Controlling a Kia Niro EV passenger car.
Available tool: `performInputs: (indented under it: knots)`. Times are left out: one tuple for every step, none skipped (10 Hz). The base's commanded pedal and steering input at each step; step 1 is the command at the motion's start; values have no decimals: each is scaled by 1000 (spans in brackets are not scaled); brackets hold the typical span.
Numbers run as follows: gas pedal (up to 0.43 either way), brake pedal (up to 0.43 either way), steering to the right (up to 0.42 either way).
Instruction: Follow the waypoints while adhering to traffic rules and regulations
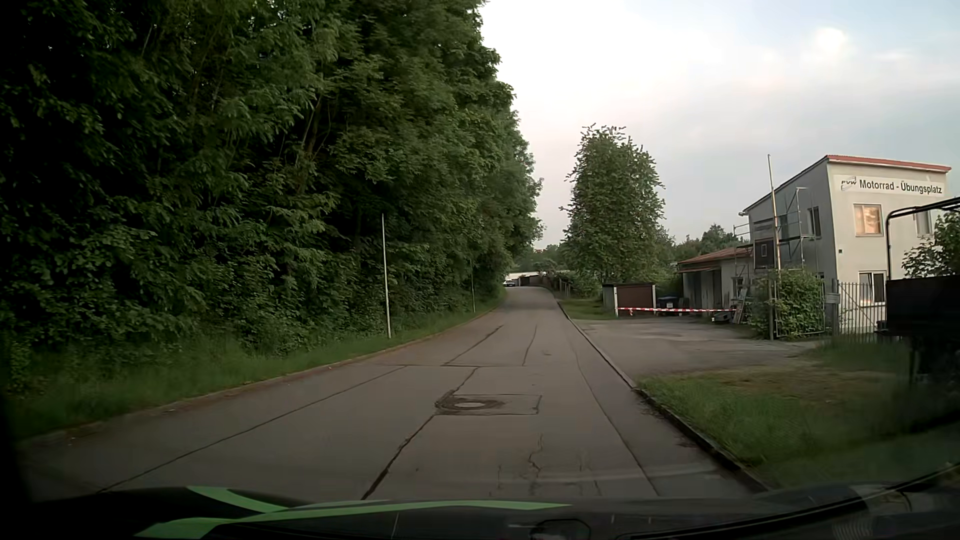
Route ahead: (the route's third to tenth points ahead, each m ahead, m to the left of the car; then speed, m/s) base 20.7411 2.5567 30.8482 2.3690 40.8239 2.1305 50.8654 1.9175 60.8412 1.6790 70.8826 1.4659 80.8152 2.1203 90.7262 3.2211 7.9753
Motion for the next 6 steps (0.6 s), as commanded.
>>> performInputs:
  knots:
    - [20, 0, 3]
    - [20, 0, 3]
    - [20, 0, 2]
    - [20, 0, 3]
    - [20, 0, 6]
    - [20, 0, 8]
